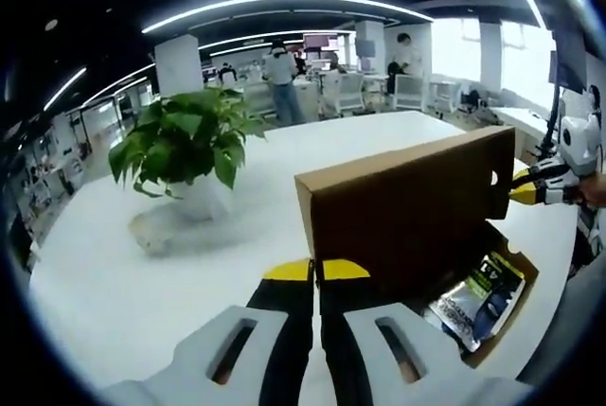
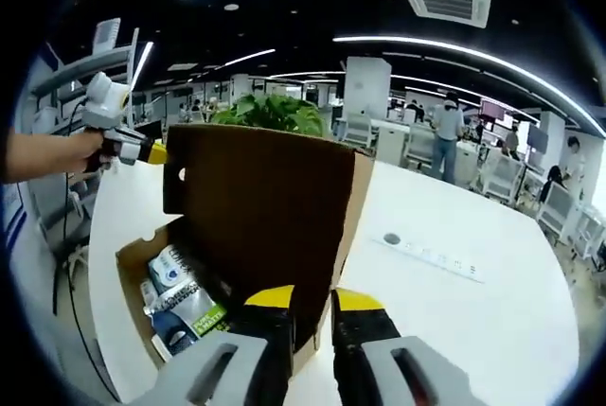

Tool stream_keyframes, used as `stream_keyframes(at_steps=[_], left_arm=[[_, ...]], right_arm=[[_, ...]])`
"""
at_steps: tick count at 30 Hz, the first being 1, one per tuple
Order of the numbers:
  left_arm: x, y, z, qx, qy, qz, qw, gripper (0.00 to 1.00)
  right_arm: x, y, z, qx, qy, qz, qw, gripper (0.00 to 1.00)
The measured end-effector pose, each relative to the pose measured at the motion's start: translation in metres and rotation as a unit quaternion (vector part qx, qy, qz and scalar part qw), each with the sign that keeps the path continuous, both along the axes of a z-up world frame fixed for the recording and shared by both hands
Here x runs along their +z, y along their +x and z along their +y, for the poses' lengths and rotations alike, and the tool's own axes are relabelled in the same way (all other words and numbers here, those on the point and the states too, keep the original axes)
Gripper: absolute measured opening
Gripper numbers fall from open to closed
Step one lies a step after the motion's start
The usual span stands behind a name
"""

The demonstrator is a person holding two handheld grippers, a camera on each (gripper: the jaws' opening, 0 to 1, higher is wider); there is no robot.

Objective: Operate the shoe box by opening the lid, removing the specified soft item, and placing it in the target area until the item is outside and the box remains undamaged.

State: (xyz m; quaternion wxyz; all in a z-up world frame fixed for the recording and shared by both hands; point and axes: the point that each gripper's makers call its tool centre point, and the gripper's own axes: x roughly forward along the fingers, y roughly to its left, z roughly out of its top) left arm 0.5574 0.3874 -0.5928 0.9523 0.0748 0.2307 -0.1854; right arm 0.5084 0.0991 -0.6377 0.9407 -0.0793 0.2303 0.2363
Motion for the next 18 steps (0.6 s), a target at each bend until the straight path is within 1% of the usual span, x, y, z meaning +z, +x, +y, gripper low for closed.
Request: stream_keyframes(at_steps=[9, 12, 15, 16, 18], left_arm=[[0.0, 0.004, -0.002, 0.0, -0.003, 0.003, 1.0, 0.0], [0.0, 0.006, -0.002, -0.001, -0.003, 0.004, 1.0, 0.0], [0.0, 0.007, -0.002, -0.001, -0.004, 0.003, 1.0, 0.0], [-0.001, 0.008, -0.003, -0.002, -0.004, 0.002, 1.0, 0.0], [0.0, 0.008, -0.003, -0.003, -0.004, 0.0, 1.0, 0.0]], right_arm=[[-0.02, -0.001, -0.003, -0.016, 0.005, 0.025, 0.9995, 0.06], [-0.022, -0.001, -0.004, -0.022, 0.008, 0.027, 0.9994, 0.05], [-0.023, 0.001, -0.007, -0.032, 0.008, 0.026, 0.9991, 0.0], [-0.024, 0.002, -0.011, -0.035, 0.002, 0.026, 0.999, 0.0], [-0.023, 0.003, -0.011, -0.035, 0.004, 0.026, 0.999, 0.0]])
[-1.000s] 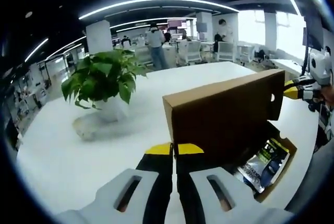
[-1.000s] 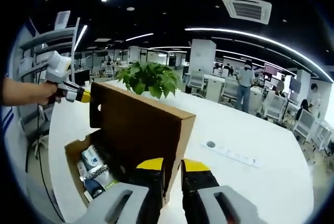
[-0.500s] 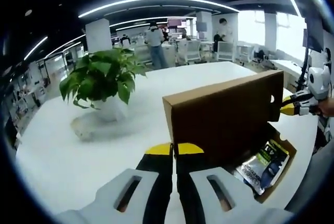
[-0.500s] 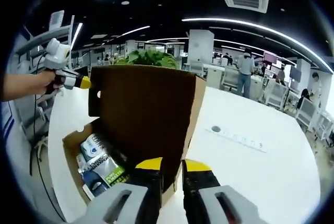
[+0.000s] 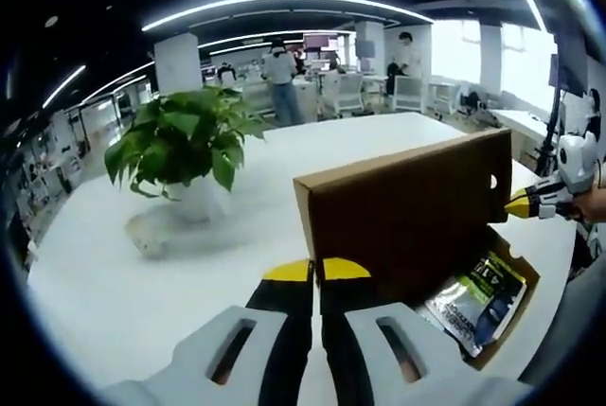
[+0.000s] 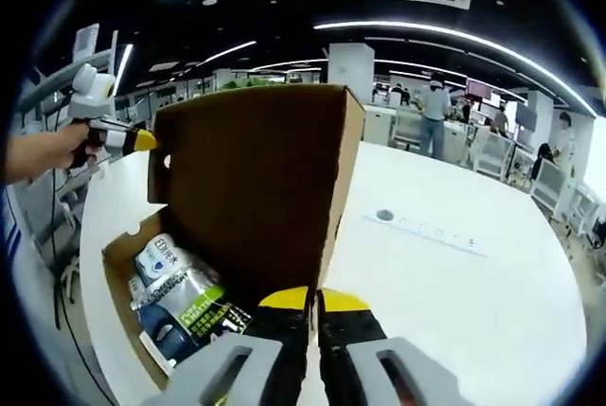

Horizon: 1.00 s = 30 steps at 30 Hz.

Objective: Operate the shoe box by opening the lid, removing the specified soft item, and placing it in the target area until the item is outside and the box remains undamaged.

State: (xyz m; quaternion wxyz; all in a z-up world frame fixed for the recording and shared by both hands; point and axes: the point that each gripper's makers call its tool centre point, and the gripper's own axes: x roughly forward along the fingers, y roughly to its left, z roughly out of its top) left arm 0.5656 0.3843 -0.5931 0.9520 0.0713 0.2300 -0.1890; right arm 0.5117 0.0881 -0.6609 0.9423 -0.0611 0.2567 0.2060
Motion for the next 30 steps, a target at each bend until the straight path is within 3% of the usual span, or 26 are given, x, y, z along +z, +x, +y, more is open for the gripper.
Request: stream_keyframes(at_steps=[6, 11, 30], left_arm=[[0.0, 0.0, 0.0, -0.014, 0.011, -0.013, 0.9997, 0.01], [-0.005, 0.001, 0.004, -0.006, 0.012, -0.006, 0.9999, 0.06], [-0.054, -0.023, 0.012, 0.012, -0.001, 0.046, 0.9989, 0.08]], right_arm=[[-0.001, 0.001, 0.001, 0.002, -0.012, -0.004, 0.9999, 0.0], [0.0, 0.003, 0.001, 0.004, -0.013, -0.002, 0.9999, 0.0], [0.0, 0.007, 0.001, 0.007, -0.02, -0.002, 0.9998, 0.0]])
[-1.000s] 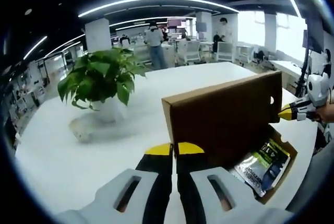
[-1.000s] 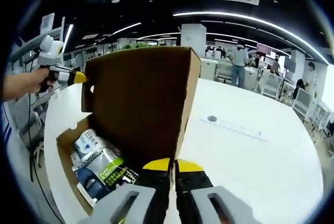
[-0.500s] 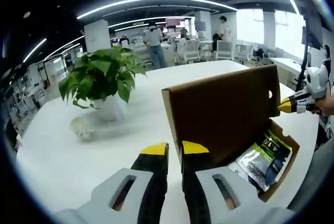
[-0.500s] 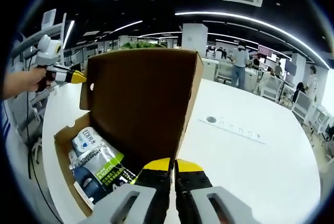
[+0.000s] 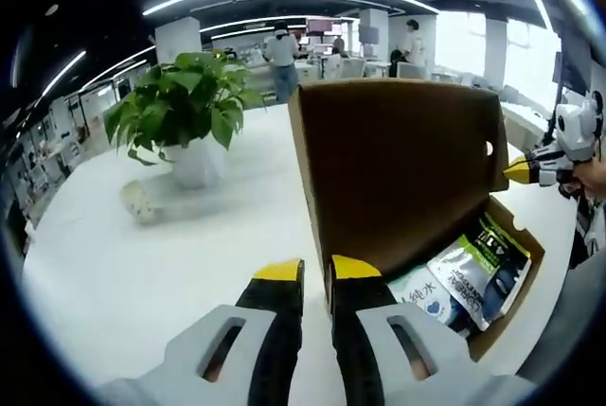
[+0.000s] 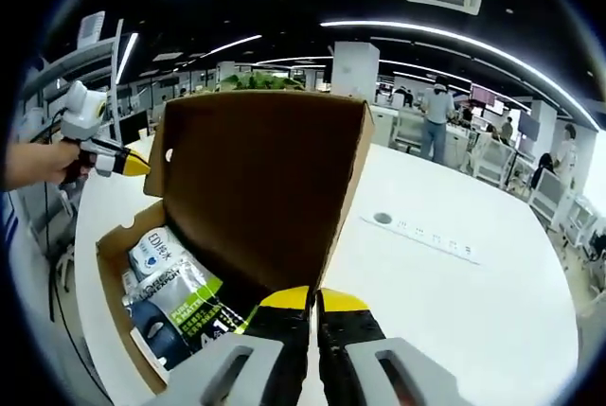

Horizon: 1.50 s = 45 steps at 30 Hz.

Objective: Operate the shoe box by opening the lid, removing the specified soft item, and placing it in the target area until the item is outside and the box remains undamaged.

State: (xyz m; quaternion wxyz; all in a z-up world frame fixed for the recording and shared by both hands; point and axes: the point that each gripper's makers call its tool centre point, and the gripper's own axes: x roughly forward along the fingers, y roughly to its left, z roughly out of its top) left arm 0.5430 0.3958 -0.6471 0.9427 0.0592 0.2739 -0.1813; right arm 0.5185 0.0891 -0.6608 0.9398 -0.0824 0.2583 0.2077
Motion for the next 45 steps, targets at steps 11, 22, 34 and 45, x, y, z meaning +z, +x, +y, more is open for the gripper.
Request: stream_keyframes(at_steps=[11, 22, 34, 45], left_arm=[[-0.009, -0.003, -0.006, 0.006, -0.019, 0.018, 0.9996, 0.04], [-0.011, 0.002, -0.007, 0.013, -0.025, 0.018, 0.9994, 0.0], [-0.011, 0.007, -0.008, 0.017, -0.036, 0.022, 0.999, 0.0], [-0.012, 0.017, -0.009, 0.019, -0.041, 0.029, 0.9985, 0.0]], right_arm=[[0.0, 0.003, 0.0, -0.003, 0.004, 0.001, 1.0, 0.0], [0.001, 0.007, 0.0, -0.008, 0.012, 0.004, 0.9999, 0.0], [0.0, 0.013, -0.001, -0.01, 0.019, 0.007, 0.9998, 0.0], [-0.001, 0.022, -0.002, -0.015, 0.027, 0.012, 0.9994, 0.0]])
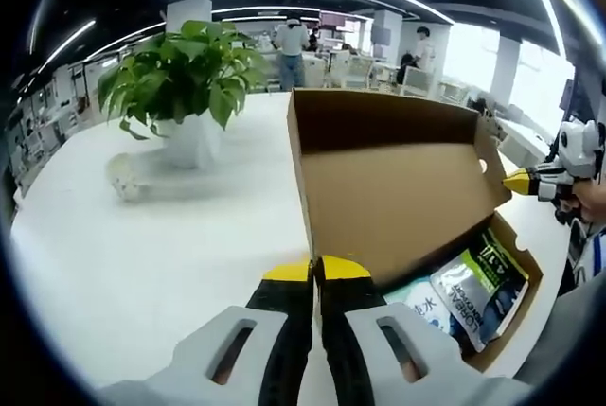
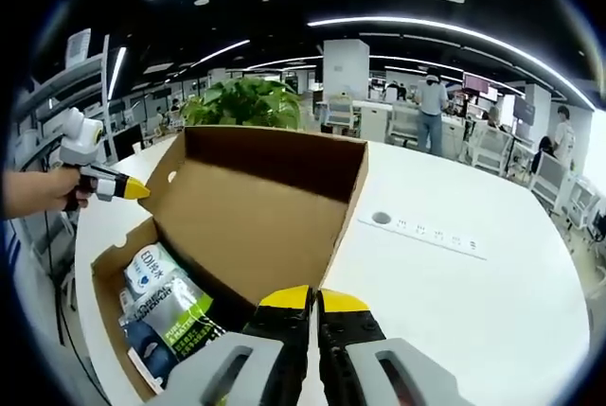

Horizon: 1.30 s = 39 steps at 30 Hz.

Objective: Operate the shoe box by opening the lid, removing the specified soft item, and placing it in the target area until the item is outside and the box remains undamaged.

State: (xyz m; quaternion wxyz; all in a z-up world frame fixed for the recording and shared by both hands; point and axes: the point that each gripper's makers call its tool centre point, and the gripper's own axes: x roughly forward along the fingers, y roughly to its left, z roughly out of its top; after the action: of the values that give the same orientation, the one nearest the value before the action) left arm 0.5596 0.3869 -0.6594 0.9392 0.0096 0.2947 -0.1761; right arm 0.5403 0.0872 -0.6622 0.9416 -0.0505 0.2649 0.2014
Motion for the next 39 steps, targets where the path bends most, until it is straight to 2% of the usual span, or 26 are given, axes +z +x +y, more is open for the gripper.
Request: stream_keyframes(at_steps=[39], left_arm=[[-0.013, 0.021, -0.001, 0.019, -0.018, 0.016, 0.9995, 0.0]], right_arm=[[-0.019, 0.023, -0.003, -0.008, 0.0, 0.018, 0.9998, 0.0]])
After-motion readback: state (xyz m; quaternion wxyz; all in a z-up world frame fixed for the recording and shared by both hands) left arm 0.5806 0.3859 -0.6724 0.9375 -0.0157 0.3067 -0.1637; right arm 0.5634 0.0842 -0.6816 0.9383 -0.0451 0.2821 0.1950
